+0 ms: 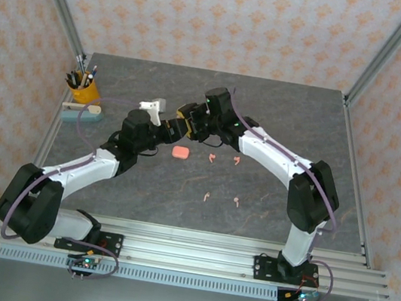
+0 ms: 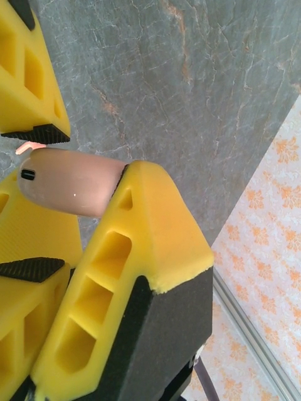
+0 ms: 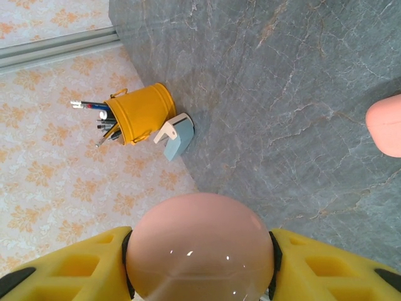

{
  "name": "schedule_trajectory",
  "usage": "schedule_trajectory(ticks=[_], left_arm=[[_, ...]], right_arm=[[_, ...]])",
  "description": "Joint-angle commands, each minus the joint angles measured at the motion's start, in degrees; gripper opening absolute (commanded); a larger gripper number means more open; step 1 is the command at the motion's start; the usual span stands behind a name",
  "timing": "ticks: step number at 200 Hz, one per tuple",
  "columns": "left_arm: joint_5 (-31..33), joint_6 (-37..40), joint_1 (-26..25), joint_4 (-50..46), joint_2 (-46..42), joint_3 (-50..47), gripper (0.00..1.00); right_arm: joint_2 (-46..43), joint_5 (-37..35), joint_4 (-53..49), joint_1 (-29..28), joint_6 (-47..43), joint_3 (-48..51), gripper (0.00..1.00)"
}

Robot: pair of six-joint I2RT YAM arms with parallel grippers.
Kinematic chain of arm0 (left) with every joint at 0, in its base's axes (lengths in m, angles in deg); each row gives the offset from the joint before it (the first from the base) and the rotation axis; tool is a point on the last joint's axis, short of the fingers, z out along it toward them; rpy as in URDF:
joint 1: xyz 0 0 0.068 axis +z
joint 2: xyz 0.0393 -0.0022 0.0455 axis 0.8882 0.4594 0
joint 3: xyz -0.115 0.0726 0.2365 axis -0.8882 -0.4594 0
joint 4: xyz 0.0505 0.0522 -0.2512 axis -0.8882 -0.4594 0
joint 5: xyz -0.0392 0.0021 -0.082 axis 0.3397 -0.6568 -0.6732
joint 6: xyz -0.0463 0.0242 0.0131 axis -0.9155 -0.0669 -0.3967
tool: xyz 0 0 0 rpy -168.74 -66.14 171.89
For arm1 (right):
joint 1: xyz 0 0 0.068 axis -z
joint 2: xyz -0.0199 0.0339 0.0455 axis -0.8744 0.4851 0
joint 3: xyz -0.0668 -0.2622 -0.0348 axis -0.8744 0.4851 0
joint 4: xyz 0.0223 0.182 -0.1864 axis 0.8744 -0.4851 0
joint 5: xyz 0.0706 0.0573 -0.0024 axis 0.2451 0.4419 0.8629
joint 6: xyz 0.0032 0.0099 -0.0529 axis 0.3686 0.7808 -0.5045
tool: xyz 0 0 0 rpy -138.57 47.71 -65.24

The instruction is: Insert the wireless bluetooth earbuds into the charging case

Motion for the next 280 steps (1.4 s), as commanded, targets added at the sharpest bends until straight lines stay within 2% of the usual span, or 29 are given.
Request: schedule_trajectory(ticks=[1, 102, 120, 187, 214, 242, 280], left_arm=[[0.97, 1.29, -0.28, 2.36, 0.64, 2.17, 0.51], [1.77, 1.34, -0.28, 1.84, 0.64, 3.27, 0.31], [1.75, 1.38, -0.28, 1.6, 0.63, 3.58, 0.23], [1.7, 1.79, -0.28, 0.43, 0.74, 4.27, 0.1], [1.71, 2.08, -0.28, -0.2, 0.74, 4.39, 0.06], [1.34, 2.82, -0.28, -1.6, 0.58, 4.37, 0.01], [-0.07, 4.64, -0.28, -4.56, 0.6, 4.88, 0.0]], right_arm=[[-2.49, 0.56, 1.79, 0.02, 0.73, 0.91, 0.51], [-3.03, 0.59, 2.18, 0.02, 0.83, 1.37, 0.51], [-3.1, 0.68, 2.48, 0.02, 0.9, 1.4, 0.51], [-3.29, 0.68, 2.84, 0.02, 0.97, 1.16, 0.55], [-3.47, 0.67, 3.02, 0.66, 0.88, 1.02, 0.65], [-5.77, 0.13, 3.37, 3.82, 0.22, 2.39, 0.77], [-11.62, -1.29, 1.1, 8.85, -5.23, 5.98, 0.8]])
